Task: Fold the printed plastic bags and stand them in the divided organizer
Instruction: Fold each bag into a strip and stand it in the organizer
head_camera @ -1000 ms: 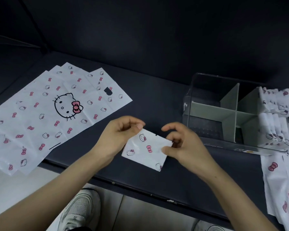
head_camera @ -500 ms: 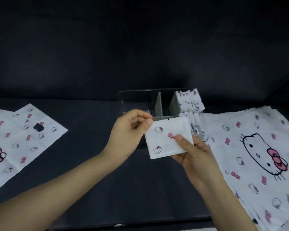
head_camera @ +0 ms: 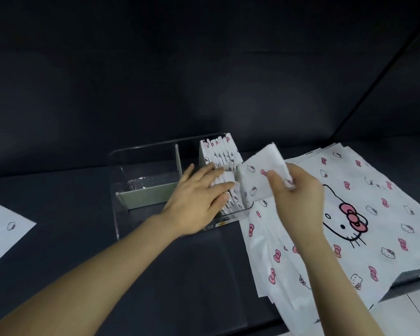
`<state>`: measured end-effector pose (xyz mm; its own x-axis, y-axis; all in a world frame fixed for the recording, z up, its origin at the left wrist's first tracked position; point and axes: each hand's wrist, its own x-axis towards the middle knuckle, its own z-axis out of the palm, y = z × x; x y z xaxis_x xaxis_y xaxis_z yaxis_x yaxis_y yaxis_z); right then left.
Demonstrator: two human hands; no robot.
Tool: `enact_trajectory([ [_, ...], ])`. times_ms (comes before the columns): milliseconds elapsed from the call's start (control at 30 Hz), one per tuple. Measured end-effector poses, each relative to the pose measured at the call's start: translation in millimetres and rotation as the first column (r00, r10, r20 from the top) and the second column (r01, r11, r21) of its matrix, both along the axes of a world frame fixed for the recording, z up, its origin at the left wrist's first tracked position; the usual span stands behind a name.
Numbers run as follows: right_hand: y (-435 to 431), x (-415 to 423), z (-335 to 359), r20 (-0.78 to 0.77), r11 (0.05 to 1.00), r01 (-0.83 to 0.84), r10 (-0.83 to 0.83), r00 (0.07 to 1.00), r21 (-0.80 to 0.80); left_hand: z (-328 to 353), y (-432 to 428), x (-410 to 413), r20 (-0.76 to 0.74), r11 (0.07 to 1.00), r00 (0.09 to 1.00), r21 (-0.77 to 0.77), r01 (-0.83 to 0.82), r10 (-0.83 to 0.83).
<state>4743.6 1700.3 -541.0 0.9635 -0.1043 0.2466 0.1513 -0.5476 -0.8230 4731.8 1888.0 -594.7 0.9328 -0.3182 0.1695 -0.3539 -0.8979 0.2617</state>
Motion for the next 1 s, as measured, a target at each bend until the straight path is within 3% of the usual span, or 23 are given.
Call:
enact_trajectory([
  [100,13.1,9.9,-8.7,0.01,0.98,-0.076,0.079,0.997,-0.184,-5.3,3.9,-2.3,0.055,1.0,0.999,-0.001,-0.002,0.002],
  [200,24.8,20.5,-26.0,-0.018,0.888,-0.122,0.127,0.992,-0.443,-5.6,2.5,-3.6,0.082,1.0,0.997,-0.017,-0.007,0.008],
  [333,35.5,24.4,-51.2,-0.101,0.782,-0.18,0.149,0.984,-0.597,-8.8,0.9,-4.7,0.091,0.999,0.995,-0.03,-0.03,0.033],
  [400,36.3,21.3,-60.8,-0.083,0.779,-0.179,0.162,0.983,-0.601,-9.1,0.8,-5.9,0.101,0.999,0.994,-0.037,-0.033,0.036],
  [533,34.9,18.2,-73.8,0.156,0.788,-0.007,0.131,0.979,-0.616,-10.5,3.9,-11.3,0.097,0.997,0.994,-0.057,-0.052,0.058],
  [733,36.7,17.3,-76.9,0.148,0.759,-0.003,0.13,0.98,-0.651,-10.4,13.5,-20.5,0.074,0.996,0.994,-0.027,-0.08,0.081],
  [867,47.2,2.5,-63.5,0.263,0.735,0.132,0.065,0.962,-0.665,0.0,33.9,-39.4,0.048,0.994,0.993,-0.039,-0.103,0.105],
  [933,63.0,-11.6,-53.4,0.345,0.765,0.169,0.073,0.936,-0.621,4.1,56.5,-59.4,0.053,0.992,0.991,0.003,-0.127,0.127],
  [1000,87.0,-31.4,-43.5,0.386,0.826,0.098,0.151,0.91,-0.555,3.5,87.4,-87.8,0.069,0.983,0.983,0.056,-0.176,0.172],
])
